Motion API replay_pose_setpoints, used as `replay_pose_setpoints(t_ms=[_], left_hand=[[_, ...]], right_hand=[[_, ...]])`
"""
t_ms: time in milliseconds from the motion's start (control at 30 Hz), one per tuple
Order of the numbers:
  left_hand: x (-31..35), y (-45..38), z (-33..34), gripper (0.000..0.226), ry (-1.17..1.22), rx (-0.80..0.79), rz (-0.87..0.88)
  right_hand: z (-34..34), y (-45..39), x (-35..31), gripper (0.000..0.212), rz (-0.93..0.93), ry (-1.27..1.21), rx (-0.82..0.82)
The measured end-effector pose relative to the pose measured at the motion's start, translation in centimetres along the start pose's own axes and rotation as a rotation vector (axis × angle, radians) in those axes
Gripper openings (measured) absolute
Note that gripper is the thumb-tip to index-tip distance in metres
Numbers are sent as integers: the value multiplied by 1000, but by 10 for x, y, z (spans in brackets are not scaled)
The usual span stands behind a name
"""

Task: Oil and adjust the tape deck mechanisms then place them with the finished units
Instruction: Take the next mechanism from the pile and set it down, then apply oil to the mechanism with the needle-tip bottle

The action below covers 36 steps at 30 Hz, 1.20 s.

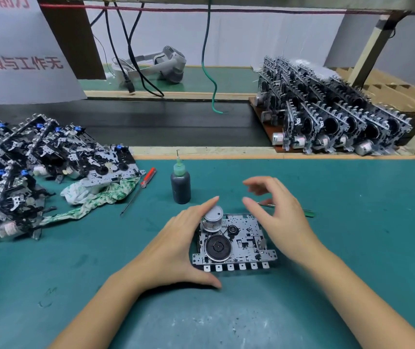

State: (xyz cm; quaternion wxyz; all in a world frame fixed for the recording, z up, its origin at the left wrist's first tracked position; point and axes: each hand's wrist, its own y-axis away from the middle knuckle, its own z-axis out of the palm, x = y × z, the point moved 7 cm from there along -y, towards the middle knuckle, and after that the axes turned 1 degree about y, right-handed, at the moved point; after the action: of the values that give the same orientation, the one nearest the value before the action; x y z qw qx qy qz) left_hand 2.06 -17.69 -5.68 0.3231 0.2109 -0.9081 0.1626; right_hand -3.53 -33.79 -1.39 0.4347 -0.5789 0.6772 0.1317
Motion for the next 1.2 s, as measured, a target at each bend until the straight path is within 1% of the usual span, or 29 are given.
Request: replay_pose_setpoints(t_ms=[167,233,267,300,333,367,400,433,467,533,600,700,767,867,933,1033,1133,1200], left_hand=[[0,1,0,119,-23,27,29],[0,1,-2,112,11,41,27],[0,1,-7,103,58,80,20],[-1,1,-13,88,122,162,13],[-4,1,-23,69,189,296,-1],[-10,2,-34,51,247,463,-34],[-17,3,-44,41,286,627,-89],[-26,3,-51,37,312,747,-161],[-35,0,-54,38,329,805,-237],[-47,-9,-55,42,320,787,-328],[-52,-15,-55,43,289,752,-348],[-54,-19,-55,33,297,749,-352],[-53,-19,-53,28,354,740,-336],[-46,-17,-47,29,437,693,-301],[-40,-18,-43,32,465,647,-293],[-26,-19,-33,29,470,513,-242],[-12,-20,-24,30,325,362,-186],[-8,-20,-22,37,218,317,-166]], right_hand=[[48,-50,-8,26,166,-183,-295],[63,-59,-8,26,180,-210,-337],[67,-63,-8,25,178,-208,-338],[71,-65,-7,24,177,-210,-332],[74,-67,-5,22,180,-221,-325],[77,-69,-4,21,183,-234,-319],[79,-70,-3,21,184,-243,-313],[80,-72,-2,21,181,-243,-309],[82,-74,-2,22,176,-239,-307],[85,-77,0,23,168,-223,-317],[88,-80,1,25,174,-200,-341],[94,-84,-2,34,133,-108,-400],[98,-85,-6,37,78,-57,-441],[98,-84,-7,34,50,-38,-489],[92,-81,-4,29,85,-108,-491],[71,-71,4,24,163,-313,-411],[47,-48,12,21,163,-300,-322],[28,-32,17,26,151,-241,-196]])
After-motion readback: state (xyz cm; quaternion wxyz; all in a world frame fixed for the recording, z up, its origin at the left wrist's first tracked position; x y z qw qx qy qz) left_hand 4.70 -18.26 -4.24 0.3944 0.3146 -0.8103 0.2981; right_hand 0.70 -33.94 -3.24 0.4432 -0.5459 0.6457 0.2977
